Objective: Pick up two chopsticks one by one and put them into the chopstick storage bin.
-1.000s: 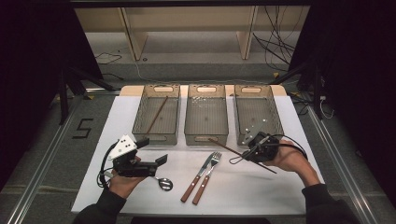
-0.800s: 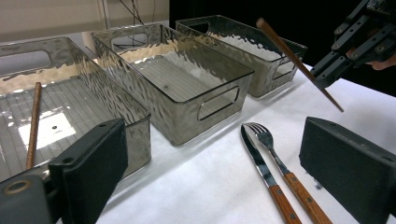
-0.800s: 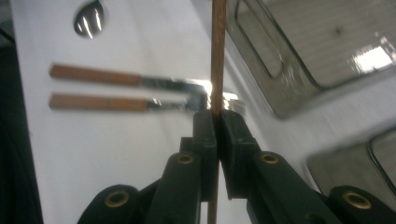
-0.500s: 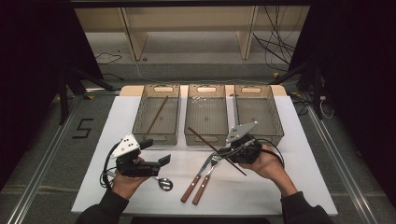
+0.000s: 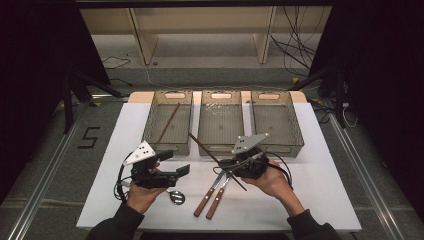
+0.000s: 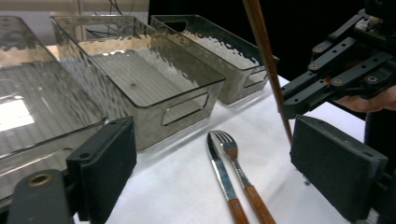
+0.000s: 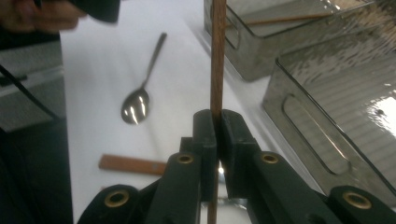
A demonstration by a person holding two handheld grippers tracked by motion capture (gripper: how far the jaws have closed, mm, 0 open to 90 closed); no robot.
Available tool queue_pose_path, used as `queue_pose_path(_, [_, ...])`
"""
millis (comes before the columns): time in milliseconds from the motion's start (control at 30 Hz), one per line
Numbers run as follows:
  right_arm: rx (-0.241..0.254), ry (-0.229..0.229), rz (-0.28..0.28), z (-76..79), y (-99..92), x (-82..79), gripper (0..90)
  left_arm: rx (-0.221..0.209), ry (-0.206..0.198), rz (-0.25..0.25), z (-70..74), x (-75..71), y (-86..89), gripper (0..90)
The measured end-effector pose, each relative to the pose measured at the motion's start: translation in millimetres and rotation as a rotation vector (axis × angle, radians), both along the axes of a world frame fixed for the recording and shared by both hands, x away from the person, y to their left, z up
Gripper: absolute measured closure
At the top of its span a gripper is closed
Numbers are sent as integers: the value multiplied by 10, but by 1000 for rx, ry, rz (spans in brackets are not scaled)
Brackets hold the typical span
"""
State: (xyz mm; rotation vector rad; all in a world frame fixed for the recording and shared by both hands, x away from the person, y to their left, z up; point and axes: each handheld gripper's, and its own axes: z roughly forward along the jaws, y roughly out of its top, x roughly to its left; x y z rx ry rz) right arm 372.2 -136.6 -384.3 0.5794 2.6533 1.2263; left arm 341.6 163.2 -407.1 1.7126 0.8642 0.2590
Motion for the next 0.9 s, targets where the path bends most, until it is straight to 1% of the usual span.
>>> queue_pose_path(67, [32, 16, -10, 4, 25, -1, 856, 5, 6, -13, -3, -4, -38, 149])
queue_pose_path(133, [53, 19, -16, 7, 43, 9, 856, 15, 12, -25, -13, -11, -76, 153])
queue_pose_path(200, [61, 25, -15, 10, 60, 16, 856, 25, 14, -34, -22, -13, -102, 155])
queue_pose_path(300, [62, 32, -10, -1, 91, 7, 856, 21, 19, -34, -16, -9, -113, 161])
queue_pose_path(333, [59, 32, -7, -10, 101, 5, 856, 14, 22, -31, -10, -6, -111, 168])
queue_pose_path(433, [80, 50, -10, -41, 125, 4, 856, -18, 41, -32, 13, 16, -118, 195])
queue_pose_path(600, [104, 75, -16, -84, 184, -18, 856, -48, 62, -40, 39, 38, -192, 238])
queue_pose_path(700, [109, 70, -13, -93, 214, -31, 855, -58, 68, -46, 55, 50, -234, 267])
queue_pose_path(800, [128, 75, -15, -91, 225, -40, 856, -73, 74, -46, 72, 63, -262, 304])
queue_pose_path(867, [146, 73, -20, -85, 223, -40, 856, -80, 79, -37, 84, 78, -280, 331])
queue_pose_path(900, [157, 75, -25, -81, 223, -40, 856, -91, 85, -37, 91, 85, -286, 343])
